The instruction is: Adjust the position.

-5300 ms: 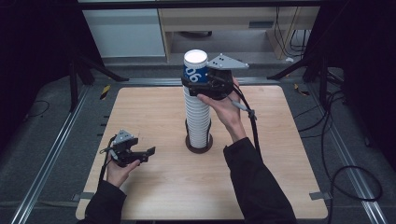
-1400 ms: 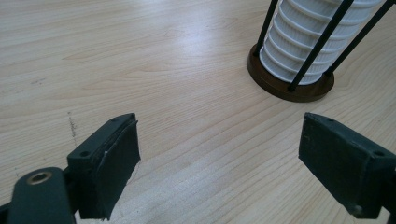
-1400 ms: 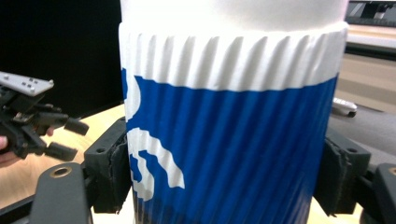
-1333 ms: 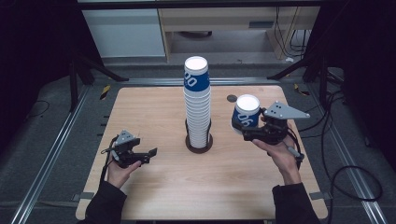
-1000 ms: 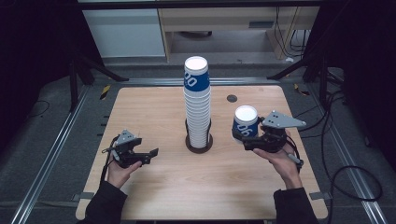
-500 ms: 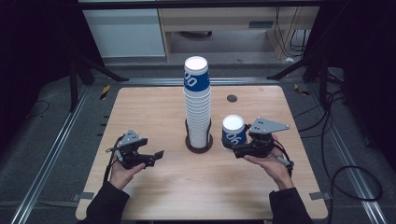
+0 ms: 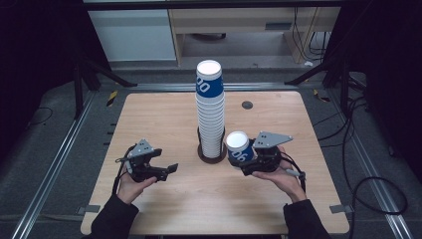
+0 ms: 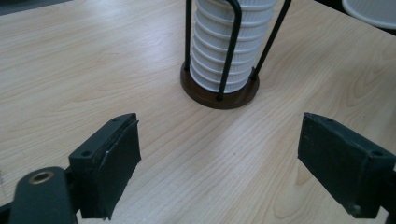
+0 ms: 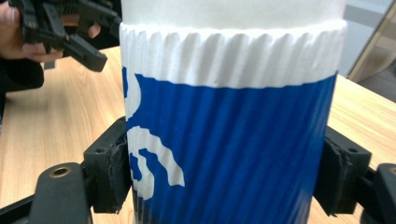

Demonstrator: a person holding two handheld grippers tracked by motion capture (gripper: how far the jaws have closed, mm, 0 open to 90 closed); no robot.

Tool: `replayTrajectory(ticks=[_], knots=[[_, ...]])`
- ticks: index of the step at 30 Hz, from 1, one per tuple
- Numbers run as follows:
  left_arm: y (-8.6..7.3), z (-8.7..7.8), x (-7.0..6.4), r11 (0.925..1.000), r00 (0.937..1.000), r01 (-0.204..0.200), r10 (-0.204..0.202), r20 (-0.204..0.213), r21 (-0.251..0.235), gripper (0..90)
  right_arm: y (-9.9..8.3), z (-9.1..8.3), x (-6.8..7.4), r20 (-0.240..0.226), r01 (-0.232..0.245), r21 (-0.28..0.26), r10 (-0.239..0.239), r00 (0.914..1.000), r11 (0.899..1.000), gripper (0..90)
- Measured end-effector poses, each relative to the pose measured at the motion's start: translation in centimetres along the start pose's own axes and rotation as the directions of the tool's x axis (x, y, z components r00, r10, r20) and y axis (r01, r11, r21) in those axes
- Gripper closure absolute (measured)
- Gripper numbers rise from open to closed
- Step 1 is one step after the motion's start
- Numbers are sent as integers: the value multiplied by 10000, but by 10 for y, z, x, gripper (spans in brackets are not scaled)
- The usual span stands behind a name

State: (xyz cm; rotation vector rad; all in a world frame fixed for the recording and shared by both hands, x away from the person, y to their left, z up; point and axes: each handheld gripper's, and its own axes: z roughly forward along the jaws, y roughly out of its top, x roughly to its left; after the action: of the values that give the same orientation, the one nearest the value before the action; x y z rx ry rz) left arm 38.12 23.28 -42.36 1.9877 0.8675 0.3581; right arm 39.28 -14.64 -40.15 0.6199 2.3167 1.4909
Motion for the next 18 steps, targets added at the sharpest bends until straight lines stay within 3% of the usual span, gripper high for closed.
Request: replayTrajectory(ticks=[7,13,18], knots=[[6,-3,-11,9992,9989,-387,386,283,27,132,-2,11,8,-653,606,408,-578,9962,9973,210],[11,-3,-20,9973,9949,-722,712,708,108,134,-5,20,13,-1184,884,764,-790,9898,9932,209],[12,-3,-25,9973,9914,-731,726,1085,5,146,-8,29,18,-1594,1016,1065,-838,9836,9891,210]])
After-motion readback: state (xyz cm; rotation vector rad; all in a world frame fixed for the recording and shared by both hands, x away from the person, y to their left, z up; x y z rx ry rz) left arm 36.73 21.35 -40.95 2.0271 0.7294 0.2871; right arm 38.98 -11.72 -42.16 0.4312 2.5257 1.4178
